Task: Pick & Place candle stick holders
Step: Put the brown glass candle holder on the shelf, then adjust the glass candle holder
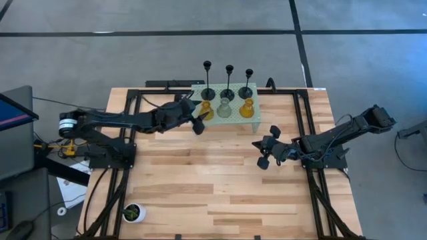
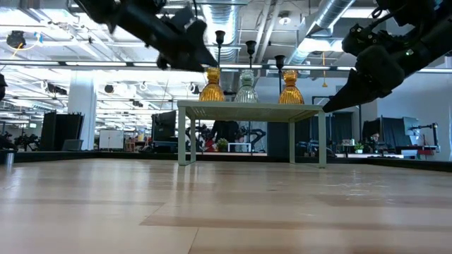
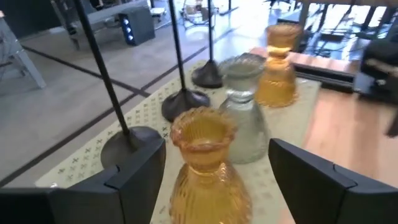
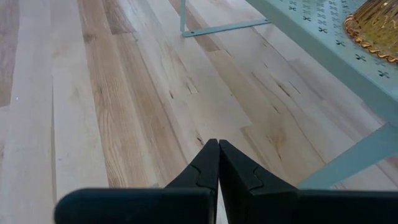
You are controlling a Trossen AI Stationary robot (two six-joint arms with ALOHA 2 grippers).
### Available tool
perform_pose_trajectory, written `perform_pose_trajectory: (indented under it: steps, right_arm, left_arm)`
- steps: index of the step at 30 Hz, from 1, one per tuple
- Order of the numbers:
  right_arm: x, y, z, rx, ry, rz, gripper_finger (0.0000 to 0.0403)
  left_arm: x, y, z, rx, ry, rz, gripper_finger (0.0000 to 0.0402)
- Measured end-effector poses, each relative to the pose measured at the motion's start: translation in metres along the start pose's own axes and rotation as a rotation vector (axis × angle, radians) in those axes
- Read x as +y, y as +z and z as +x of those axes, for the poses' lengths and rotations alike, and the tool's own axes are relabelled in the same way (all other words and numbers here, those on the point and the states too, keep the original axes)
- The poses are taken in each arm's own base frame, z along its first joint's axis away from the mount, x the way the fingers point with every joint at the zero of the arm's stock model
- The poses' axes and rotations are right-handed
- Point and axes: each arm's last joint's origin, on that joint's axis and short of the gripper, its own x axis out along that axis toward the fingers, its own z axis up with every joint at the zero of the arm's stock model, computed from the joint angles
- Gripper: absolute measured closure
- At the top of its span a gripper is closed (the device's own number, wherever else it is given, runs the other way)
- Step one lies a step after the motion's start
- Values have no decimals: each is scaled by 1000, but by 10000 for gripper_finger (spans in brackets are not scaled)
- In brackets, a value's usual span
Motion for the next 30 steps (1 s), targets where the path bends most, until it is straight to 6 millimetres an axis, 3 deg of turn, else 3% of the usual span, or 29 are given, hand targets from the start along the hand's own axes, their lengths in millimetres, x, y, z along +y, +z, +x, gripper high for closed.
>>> perform_pose_trajectory:
  steps: [11,16,23,30]
  right_arm:
    - [0,0,0,-1,0,1,403]
    - [0,0,0,-1,2,1,403]
    - [0,1,0,-6,5,5,403]
    - [1,1,0,-9,7,7,403]
  left_arm:
    - [9,22,-68,16,-91,-19,117]
    - [8,20,-89,64,-195,-9,139]
    - [-8,17,-97,101,-407,15,251]
    - [-22,9,-94,152,-481,47,379]
